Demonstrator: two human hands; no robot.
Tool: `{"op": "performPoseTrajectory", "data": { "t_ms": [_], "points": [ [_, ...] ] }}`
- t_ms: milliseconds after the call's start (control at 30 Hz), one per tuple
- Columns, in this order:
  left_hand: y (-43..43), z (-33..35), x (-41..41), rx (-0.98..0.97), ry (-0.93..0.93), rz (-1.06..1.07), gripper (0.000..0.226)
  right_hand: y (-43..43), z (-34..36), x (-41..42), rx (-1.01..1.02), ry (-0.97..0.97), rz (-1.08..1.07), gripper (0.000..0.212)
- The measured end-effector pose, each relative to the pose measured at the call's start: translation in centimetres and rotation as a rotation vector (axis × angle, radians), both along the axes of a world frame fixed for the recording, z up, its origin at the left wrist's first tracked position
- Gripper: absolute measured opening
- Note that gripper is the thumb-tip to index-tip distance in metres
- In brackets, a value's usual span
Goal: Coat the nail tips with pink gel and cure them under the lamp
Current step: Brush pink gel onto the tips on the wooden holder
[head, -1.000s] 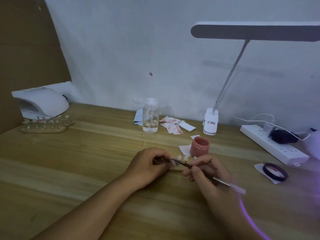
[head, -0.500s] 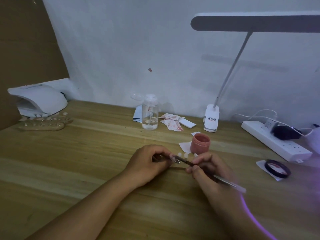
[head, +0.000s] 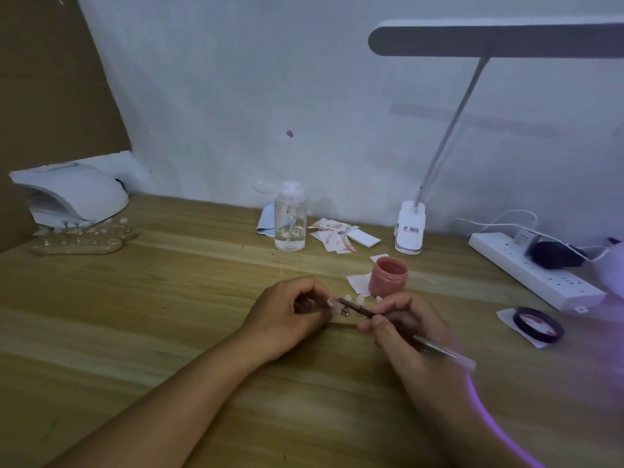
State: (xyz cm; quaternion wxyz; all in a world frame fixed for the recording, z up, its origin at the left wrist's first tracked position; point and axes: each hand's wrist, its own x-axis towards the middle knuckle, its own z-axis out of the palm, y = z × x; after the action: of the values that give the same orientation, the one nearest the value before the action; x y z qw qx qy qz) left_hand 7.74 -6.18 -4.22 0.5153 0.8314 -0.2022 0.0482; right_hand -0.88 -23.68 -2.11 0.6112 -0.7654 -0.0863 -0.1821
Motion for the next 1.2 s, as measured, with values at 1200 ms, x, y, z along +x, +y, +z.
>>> {"op": "performPoseTrajectory", "data": {
  "t_ms": [1200],
  "points": [
    [-0.1,0.7,-0.6,-0.139,0.036,0.002,0.019,-4.6,4.2,5.9,-0.153,0.128,-0.531,0.009]
  ]
}}
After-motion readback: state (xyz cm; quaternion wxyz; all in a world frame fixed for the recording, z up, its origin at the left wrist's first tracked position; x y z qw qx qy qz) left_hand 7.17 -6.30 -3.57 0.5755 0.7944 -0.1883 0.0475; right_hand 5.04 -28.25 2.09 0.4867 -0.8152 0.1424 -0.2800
